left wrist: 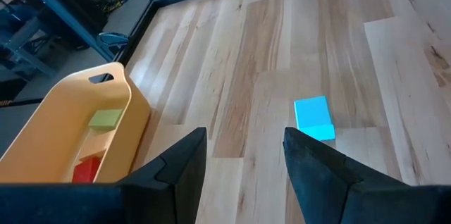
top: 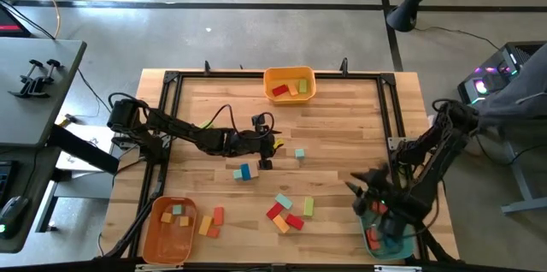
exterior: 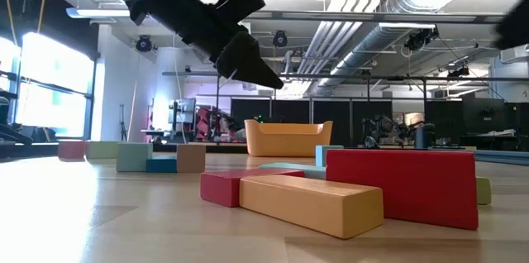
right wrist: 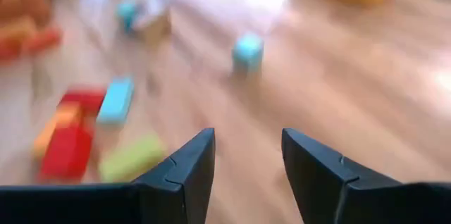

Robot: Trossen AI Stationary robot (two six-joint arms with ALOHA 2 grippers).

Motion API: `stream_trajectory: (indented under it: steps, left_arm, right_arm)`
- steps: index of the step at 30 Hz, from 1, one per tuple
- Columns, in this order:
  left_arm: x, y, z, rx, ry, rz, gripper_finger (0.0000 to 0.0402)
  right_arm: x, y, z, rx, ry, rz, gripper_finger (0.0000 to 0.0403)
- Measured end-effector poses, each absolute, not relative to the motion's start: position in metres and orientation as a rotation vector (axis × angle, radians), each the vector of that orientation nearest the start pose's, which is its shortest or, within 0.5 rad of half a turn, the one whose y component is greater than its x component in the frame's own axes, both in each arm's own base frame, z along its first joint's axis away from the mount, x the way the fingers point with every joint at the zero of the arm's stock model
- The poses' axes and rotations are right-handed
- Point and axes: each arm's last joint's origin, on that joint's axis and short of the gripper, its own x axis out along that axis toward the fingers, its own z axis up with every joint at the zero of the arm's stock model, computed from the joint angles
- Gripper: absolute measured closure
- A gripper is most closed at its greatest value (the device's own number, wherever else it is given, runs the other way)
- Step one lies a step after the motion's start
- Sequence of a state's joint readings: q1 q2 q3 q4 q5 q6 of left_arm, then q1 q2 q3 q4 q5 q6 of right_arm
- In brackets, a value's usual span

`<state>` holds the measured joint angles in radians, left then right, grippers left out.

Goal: Sort blocks by size
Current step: Put the small green rectangle block into the yellow bin

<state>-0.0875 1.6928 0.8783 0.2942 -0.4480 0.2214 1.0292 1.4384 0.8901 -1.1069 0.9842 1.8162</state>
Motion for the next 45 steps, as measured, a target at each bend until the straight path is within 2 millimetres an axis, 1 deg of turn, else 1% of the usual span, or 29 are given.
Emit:
stream_trajectory:
  steps: [3, 8, 11, 14, 17, 20, 24, 28, 31, 35, 39, 42, 45]
  left_arm:
    - [0.346, -0.017, 0.183, 0.349, 0.529, 0.299, 0.0225]
    - [0.347, -0.013, 0.186, 0.363, 0.506, 0.309, 0.0225]
    - [0.348, -0.010, 0.187, 0.367, 0.495, 0.319, 0.0225]
    - [0.349, -0.008, 0.188, 0.362, 0.484, 0.327, 0.0225]
    - [0.348, -0.008, 0.191, 0.344, 0.473, 0.332, 0.0225]
    - [0.346, -0.008, 0.197, 0.317, 0.450, 0.338, 0.0225]
    - [0.345, -0.012, 0.202, 0.287, 0.430, 0.336, 0.0225]
    - [0.344, -0.016, 0.202, 0.243, 0.419, 0.332, 0.0225]
    - [0.344, -0.020, 0.202, 0.191, 0.408, 0.333, 0.0225]
    - [0.344, -0.026, 0.202, 0.098, 0.390, 0.334, 0.0225]
    - [0.342, -0.040, 0.202, 0.029, 0.378, 0.310, 0.0225]
    - [0.340, -0.053, 0.202, 0.031, 0.376, 0.272, 0.0225]
    - [0.340, -0.064, 0.198, 0.060, 0.392, 0.215, 0.0225]
  right_arm:
    - [0.143, 0.162, 0.189, 0.271, 0.518, -0.658, 0.0241]
    - [0.159, 0.131, 0.149, 0.261, 0.606, -0.712, 0.0230]
    - [0.173, 0.114, 0.129, 0.246, 0.635, -0.678, 0.0217]
    - [0.193, 0.097, 0.122, 0.217, 0.638, -0.594, 0.0203]
    - [0.213, 0.077, 0.122, 0.187, 0.622, -0.476, 0.0190]
    - [0.228, 0.059, 0.128, 0.116, 0.604, -0.320, 0.0181]
    - [0.240, 0.041, 0.135, -0.016, 0.567, -0.177, 0.0178]
    - [0.246, 0.029, 0.140, -0.063, 0.517, -0.140, 0.0178]
    - [0.248, 0.025, 0.142, -0.048, 0.506, -0.113, 0.0178]
    - [0.248, 0.026, 0.141, -0.052, 0.510, -0.050, 0.0178]
    - [0.249, 0.027, 0.144, -0.040, 0.475, -0.026, 0.0178]
    - [0.251, 0.027, 0.148, -0.014, 0.436, -0.031, 0.0178]
    - [0.252, 0.027, 0.149, 0.005, 0.417, -0.033, 0.0178]
